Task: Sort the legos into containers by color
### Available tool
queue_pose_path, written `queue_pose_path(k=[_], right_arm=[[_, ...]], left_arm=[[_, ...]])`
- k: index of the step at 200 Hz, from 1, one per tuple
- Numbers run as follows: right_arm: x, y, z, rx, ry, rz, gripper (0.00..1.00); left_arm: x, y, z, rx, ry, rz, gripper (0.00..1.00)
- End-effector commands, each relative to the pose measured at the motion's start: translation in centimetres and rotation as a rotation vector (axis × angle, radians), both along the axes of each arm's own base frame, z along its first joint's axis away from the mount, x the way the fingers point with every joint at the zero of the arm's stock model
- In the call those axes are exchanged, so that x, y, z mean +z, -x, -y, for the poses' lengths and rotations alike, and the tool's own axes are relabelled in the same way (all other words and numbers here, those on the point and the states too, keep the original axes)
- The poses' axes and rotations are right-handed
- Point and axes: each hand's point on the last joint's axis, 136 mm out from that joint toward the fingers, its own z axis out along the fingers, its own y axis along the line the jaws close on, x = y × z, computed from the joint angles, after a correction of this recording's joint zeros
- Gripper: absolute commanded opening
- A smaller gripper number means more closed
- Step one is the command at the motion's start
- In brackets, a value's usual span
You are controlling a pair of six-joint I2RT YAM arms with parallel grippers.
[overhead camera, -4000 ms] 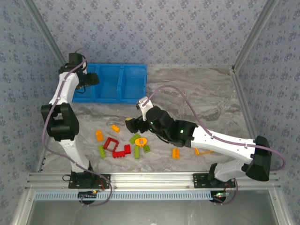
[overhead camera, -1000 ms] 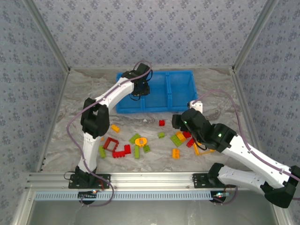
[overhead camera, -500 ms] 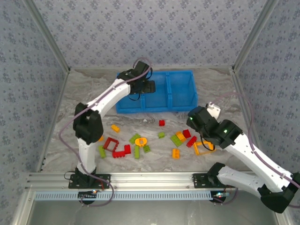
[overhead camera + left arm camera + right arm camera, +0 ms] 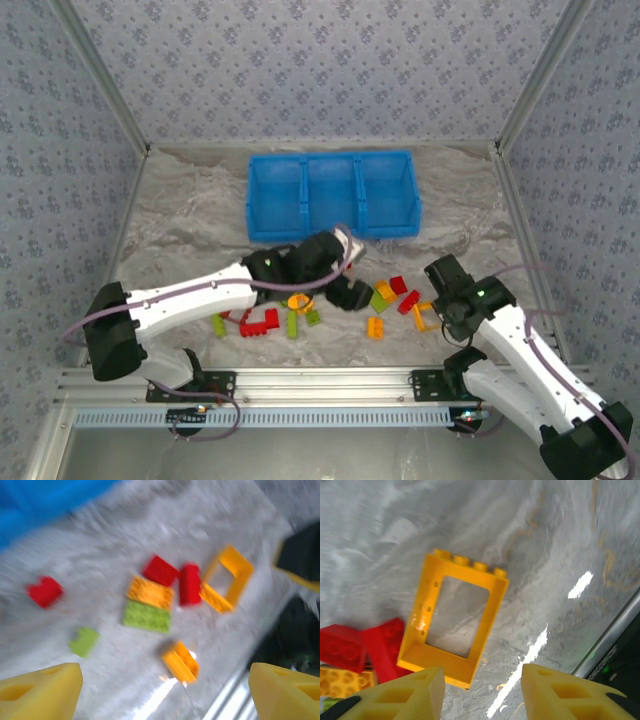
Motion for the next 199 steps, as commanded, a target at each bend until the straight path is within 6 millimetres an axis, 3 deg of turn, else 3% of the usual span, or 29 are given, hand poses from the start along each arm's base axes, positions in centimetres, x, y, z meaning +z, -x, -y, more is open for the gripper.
queue_pose_path(k=[1, 84, 157, 188, 199], right_arm=[[-2.2, 0.2, -1.8, -0.081, -0.151, -0.025, 0.44], [-5.4, -0.9, -1.2, -0.143, -0.224, 0.004, 0.42], [-7.1, -0.5, -0.3, -0.200, -0.238, -0.010, 0.20], [-6.4, -0.8, 0.5, -0.202, -0.193, 0.007, 0.00], [-5.3, -1.5, 0.9, -0.175, -0.160, 0.034, 0.00]], left_arm=[[2.5, 1.5, 0.7, -0.023, 0.118, 0.056, 0.86], [4.3, 3.3, 1.4, -0.070, 0.186, 0.112, 0.86], [5.2, 5.4, 3.7, -0.156, 0.152, 0.169, 0.86], [5.4, 5.4, 4.1, -0.152, 0.157, 0.175, 0.86], [5.8, 5.2, 4.0, -0.140, 0.158, 0.182, 0.86]])
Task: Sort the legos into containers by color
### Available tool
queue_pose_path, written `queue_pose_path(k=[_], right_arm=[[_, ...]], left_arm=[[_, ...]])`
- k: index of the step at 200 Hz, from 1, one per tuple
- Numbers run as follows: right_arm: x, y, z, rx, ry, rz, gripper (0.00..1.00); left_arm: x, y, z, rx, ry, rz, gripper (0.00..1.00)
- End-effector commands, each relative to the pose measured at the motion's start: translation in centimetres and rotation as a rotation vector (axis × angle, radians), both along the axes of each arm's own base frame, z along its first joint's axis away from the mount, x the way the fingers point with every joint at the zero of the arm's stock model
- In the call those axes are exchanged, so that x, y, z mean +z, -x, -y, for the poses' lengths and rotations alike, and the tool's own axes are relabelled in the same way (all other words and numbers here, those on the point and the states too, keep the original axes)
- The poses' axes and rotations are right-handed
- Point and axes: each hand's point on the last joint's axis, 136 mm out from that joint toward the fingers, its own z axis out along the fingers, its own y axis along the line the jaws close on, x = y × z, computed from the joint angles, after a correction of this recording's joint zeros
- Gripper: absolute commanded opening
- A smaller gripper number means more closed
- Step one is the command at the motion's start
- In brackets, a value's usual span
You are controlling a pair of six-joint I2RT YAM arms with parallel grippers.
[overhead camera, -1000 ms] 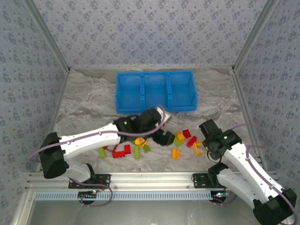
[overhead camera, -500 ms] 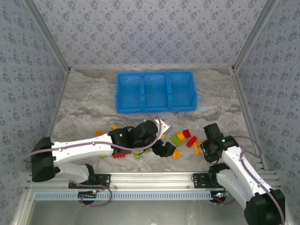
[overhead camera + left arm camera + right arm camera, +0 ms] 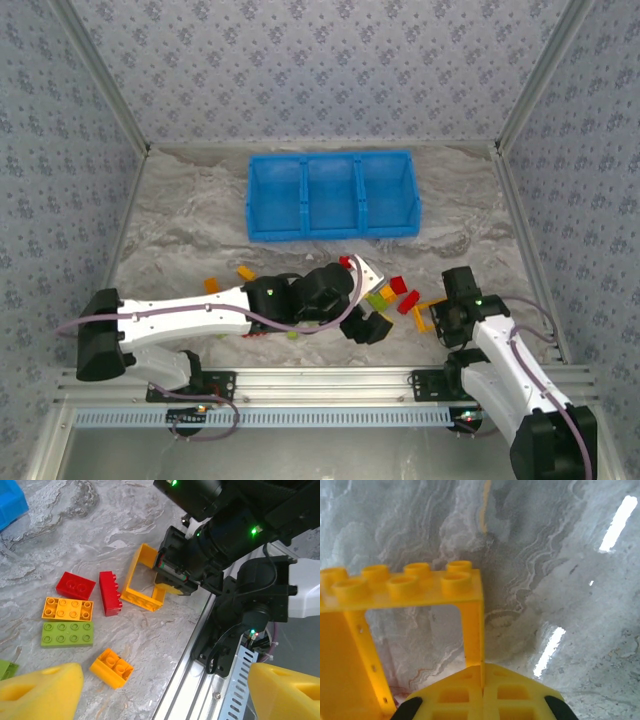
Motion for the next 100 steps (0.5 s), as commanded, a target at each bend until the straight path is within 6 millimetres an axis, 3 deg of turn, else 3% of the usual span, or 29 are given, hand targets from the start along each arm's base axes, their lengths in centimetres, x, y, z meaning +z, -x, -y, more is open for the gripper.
queue_pose_path(k=[1, 19, 28, 45, 57, 90, 100], right_arm=[[1.6, -0.7, 1.1, 0.020, 0.072, 0.032, 0.00], [4.7, -2.5, 2.0, 0.111, 0.177, 0.100, 0.00], [7.5, -4.2, 2.2, 0.178, 0.244, 0.165, 0.00], [12.3, -7.5, 1.5, 0.360, 0.380, 0.251, 0.00], [15.2, -10.2, -0.1, 0.506, 0.443, 0.297, 0.00], [19.0, -18.1, -5.1, 0.815, 0.467, 0.358, 0.00], [19.1, -20.5, -6.1, 0.886, 0.462, 0.355, 0.00]], left_arm=[[1.8, -0.4, 0.4, 0.013, 0.022, 0.041, 0.86], [2.8, -1.3, -0.1, 0.065, 0.014, 0.063, 0.87], [3.8, -1.7, -0.2, 0.076, 0.014, 0.074, 0.88], [5.8, -3.3, -0.6, 0.135, -0.001, 0.095, 0.89], [7.4, -4.7, -0.8, 0.179, -0.009, 0.102, 0.89], [11.3, -8.8, -0.9, 0.337, -0.046, 0.152, 0.89], [11.9, -9.8, -0.6, 0.377, -0.079, 0.179, 0.88]])
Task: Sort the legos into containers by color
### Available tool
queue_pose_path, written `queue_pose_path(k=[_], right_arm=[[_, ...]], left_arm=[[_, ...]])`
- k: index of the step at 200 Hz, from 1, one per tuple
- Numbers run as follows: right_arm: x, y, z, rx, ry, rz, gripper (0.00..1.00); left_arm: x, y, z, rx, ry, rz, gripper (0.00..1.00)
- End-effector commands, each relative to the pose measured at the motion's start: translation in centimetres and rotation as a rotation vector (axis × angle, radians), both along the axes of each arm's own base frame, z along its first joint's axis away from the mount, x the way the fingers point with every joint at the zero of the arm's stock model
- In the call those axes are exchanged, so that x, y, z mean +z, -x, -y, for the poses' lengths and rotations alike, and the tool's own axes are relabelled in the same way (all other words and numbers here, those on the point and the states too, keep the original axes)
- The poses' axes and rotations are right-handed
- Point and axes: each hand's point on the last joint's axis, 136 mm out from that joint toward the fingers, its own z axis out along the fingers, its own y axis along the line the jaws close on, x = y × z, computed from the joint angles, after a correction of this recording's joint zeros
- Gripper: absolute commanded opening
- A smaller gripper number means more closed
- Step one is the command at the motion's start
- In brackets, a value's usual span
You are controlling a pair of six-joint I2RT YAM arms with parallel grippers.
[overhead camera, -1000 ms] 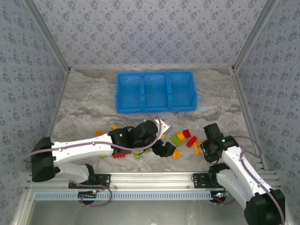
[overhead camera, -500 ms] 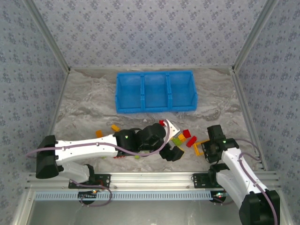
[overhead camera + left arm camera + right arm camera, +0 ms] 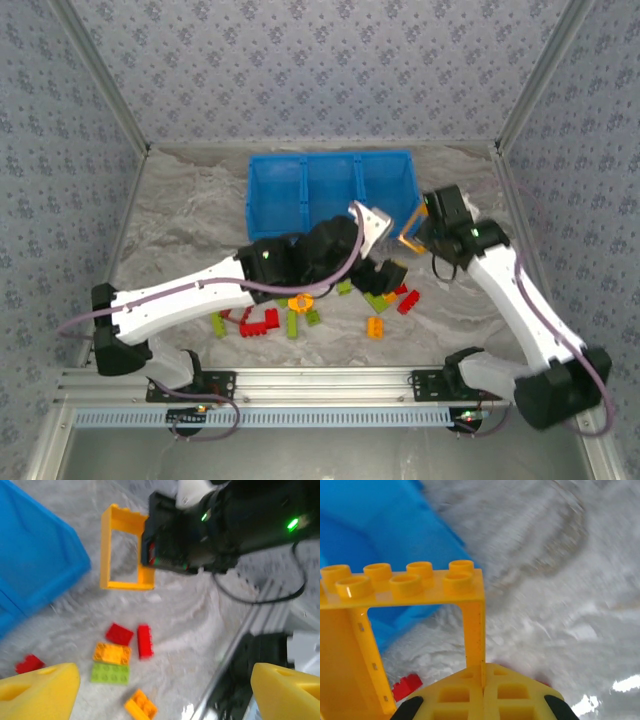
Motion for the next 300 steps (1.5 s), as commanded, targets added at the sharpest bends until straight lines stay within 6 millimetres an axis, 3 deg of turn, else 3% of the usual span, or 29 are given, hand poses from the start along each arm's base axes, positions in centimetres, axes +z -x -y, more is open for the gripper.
queue_pose_path(k=[1, 32, 53, 105, 162, 200, 250, 300], right_arm=[[0.8, -4.6, -1.9, 0.252, 0.131, -0.013, 0.00], [-0.2, -11.9, -4.0, 0.389, 0.116, -0.051, 0.00], [-2.4, -15.7, -4.9, 0.449, 0.128, -0.112, 0.00], [-7.3, -21.1, -5.0, 0.531, 0.199, -0.202, 0.00], [-11.7, -23.5, -6.2, 0.584, 0.187, -0.243, 0.00], [-13.5, -24.4, -6.4, 0.593, 0.173, -0.263, 0.00], [-14.8, -25.1, -6.5, 0.602, 0.167, -0.272, 0.00], [-14.4, -25.1, -7.0, 0.605, 0.163, -0.260, 0.17]], left_arm=[[0.5, -2.7, -1.1, 0.140, -0.121, 0.042, 0.88], [2.0, -5.7, 0.1, 0.307, -0.184, 0.112, 0.85], [2.1, -7.6, -0.1, 0.460, -0.212, 0.171, 0.85], [1.4, -8.9, 1.8, 0.512, -0.181, 0.194, 0.86], [-0.6, -9.5, 1.9, 0.542, -0.209, 0.181, 0.86], [-1.2, -9.7, 2.0, 0.542, -0.216, 0.173, 0.86], [-1.7, -9.8, 2.0, 0.540, -0.230, 0.166, 0.86], [-1.8, -9.6, 1.3, 0.550, -0.239, 0.161, 0.86]])
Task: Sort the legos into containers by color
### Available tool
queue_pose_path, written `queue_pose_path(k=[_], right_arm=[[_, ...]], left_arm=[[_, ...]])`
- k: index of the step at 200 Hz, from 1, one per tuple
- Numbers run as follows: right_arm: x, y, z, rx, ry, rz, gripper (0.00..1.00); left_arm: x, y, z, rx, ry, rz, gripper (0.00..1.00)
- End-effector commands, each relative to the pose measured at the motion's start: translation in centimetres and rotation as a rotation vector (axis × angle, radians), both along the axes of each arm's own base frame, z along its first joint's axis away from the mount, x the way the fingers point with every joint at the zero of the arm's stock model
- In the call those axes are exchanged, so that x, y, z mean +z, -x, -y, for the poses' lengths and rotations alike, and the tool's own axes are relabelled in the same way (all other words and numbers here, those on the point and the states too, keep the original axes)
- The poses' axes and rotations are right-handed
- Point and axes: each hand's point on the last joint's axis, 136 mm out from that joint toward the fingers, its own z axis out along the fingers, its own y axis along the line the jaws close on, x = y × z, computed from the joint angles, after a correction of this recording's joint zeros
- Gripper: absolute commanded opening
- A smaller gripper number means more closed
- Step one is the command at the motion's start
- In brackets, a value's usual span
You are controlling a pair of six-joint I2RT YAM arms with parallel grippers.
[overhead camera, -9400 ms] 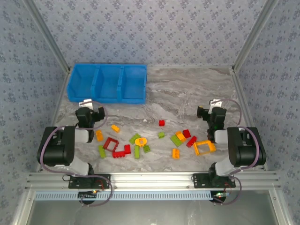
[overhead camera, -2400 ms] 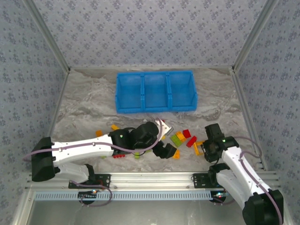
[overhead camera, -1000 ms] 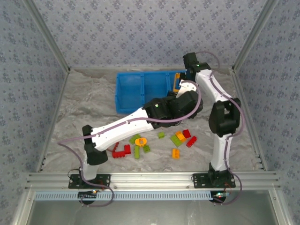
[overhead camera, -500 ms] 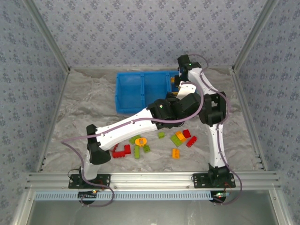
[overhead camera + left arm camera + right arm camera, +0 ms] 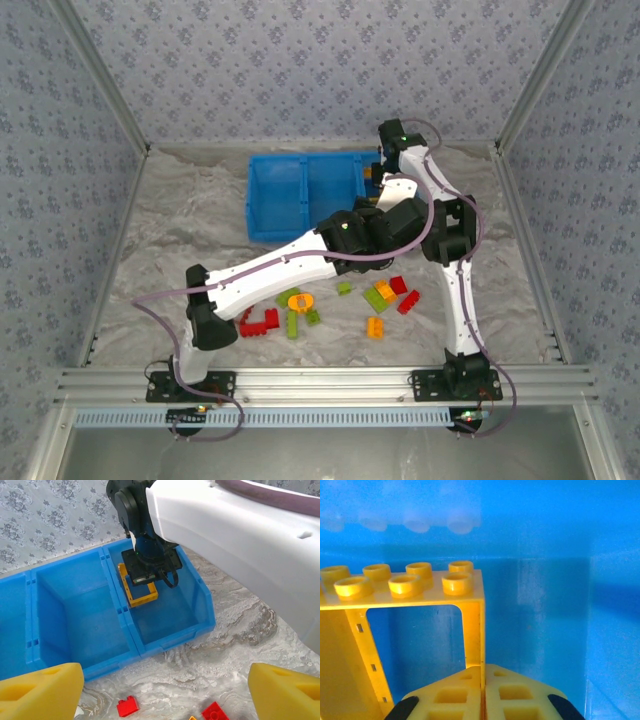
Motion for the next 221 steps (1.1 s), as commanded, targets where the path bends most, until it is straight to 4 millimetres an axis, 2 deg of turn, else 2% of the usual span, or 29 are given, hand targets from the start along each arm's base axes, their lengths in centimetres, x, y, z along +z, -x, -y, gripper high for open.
queue_pose_path(k=[1, 21, 43, 62, 84, 108, 116, 122, 130, 133, 137, 139, 144, 148, 151, 159, 161, 175, 179, 190, 195, 197, 200, 210, 221], right_arm=[[0.2, 0.0, -0.4, 0.018, -0.015, -0.009, 0.17], [1.6, 0.1, -0.6, 0.019, -0.019, 0.014, 0.24], [4.5, 0.1, -0.6, 0.015, -0.023, 0.061, 0.25], [8.2, 0.2, -0.6, 0.008, -0.033, 0.131, 0.25], [13.7, 0.8, -0.2, -0.009, -0.042, 0.229, 0.26], [19.7, 3.1, -0.1, -0.027, -0.076, 0.343, 0.31], [21.4, 4.3, -0.3, -0.027, -0.094, 0.378, 0.32], [22.0, 5.3, -0.6, -0.025, -0.103, 0.394, 0.33], [23.8, 7.1, -1.1, -0.020, -0.127, 0.437, 0.34], [23.5, 7.7, -1.4, -0.016, -0.132, 0.434, 0.34], [24.3, 8.6, -1.7, -0.009, -0.150, 0.455, 0.35], [23.9, 9.1, -1.9, -0.005, -0.154, 0.448, 0.35], [24.8, 10.4, -2.8, 0.016, -0.181, 0.475, 0.35], [24.5, 11.5, -3.5, 0.035, -0.191, 0.474, 0.36], [25.4, 12.4, -4.1, 0.050, -0.209, 0.501, 0.36], [25.4, 14.8, -5.5, 0.093, -0.233, 0.519, 0.37], [24.8, 15.3, -5.8, 0.100, -0.234, 0.511, 0.38], [24.6, 20.1, -9.1, 0.203, -0.306, 0.536, 0.39], [24.6, 21.4, -10.2, 0.240, -0.333, 0.547, 0.39], [23.1, 25.3, -13.0, 0.345, -0.392, 0.538, 0.39], [23.3, 26.9, -14.1, 0.388, -0.434, 0.557, 0.39], [22.1, 27.8, -14.6, 0.413, -0.435, 0.535, 0.39], [21.4, 29.0, -15.3, 0.446, -0.451, 0.528, 0.40], [20.3, 32.3, -17.2, 0.534, -0.491, 0.536, 0.40], [18.6, 34.9, -18.6, 0.590, -0.503, 0.548, 0.41]], left_arm=[[-0.1, -0.2, -0.9, 0.032, -0.014, 0.005, 0.86], [-0.1, -0.1, -1.3, 0.037, -0.016, 0.006, 0.86], [0.0, 0.0, -1.9, 0.049, -0.015, 0.008, 0.86], [0.3, 0.0, -2.9, 0.068, -0.012, 0.007, 0.86], [0.6, 0.1, -4.8, 0.096, 0.007, -0.011, 0.86], [0.4, 0.1, -8.6, 0.158, 0.043, -0.059, 0.86], [-0.8, 0.1, -10.4, 0.191, 0.043, -0.095, 0.86], [-1.5, 0.2, -11.7, 0.215, 0.058, -0.124, 0.86], [-2.6, 0.4, -13.7, 0.249, 0.079, -0.170, 0.85], [-3.2, 0.5, -14.4, 0.262, 0.084, -0.188, 0.85], [-3.7, 0.6, -15.3, 0.276, 0.093, -0.210, 0.84], [-4.1, 0.7, -15.9, 0.286, 0.097, -0.222, 0.84], [-4.9, 0.8, -17.1, 0.308, 0.105, -0.246, 0.83], [-5.6, 1.0, -18.1, 0.325, 0.106, -0.266, 0.82], [-6.0, 1.0, -18.9, 0.337, 0.107, -0.278, 0.82], [-7.5, 1.4, -20.9, 0.374, 0.102, -0.315, 0.80], [-7.8, 1.5, -21.5, 0.384, 0.104, -0.322, 0.80], [-10.4, 2.6, -24.8, 0.448, 0.112, -0.404, 0.78], [-11.1, 2.9, -25.5, 0.462, 0.116, -0.425, 0.78], [-12.8, 3.9, -27.3, 0.500, 0.135, -0.466, 0.76], [-13.4, 4.3, -28.0, 0.519, 0.151, -0.479, 0.75], [-13.7, 4.4, -28.1, 0.525, 0.157, -0.485, 0.74], [-14.1, 4.7, -28.5, 0.534, 0.164, -0.495, 0.73], [-15.6, 5.2, -29.3, 0.565, 0.194, -0.532, 0.70], [-17.2, 5.5, -30.1, 0.614, 0.235, -0.572, 0.66]])
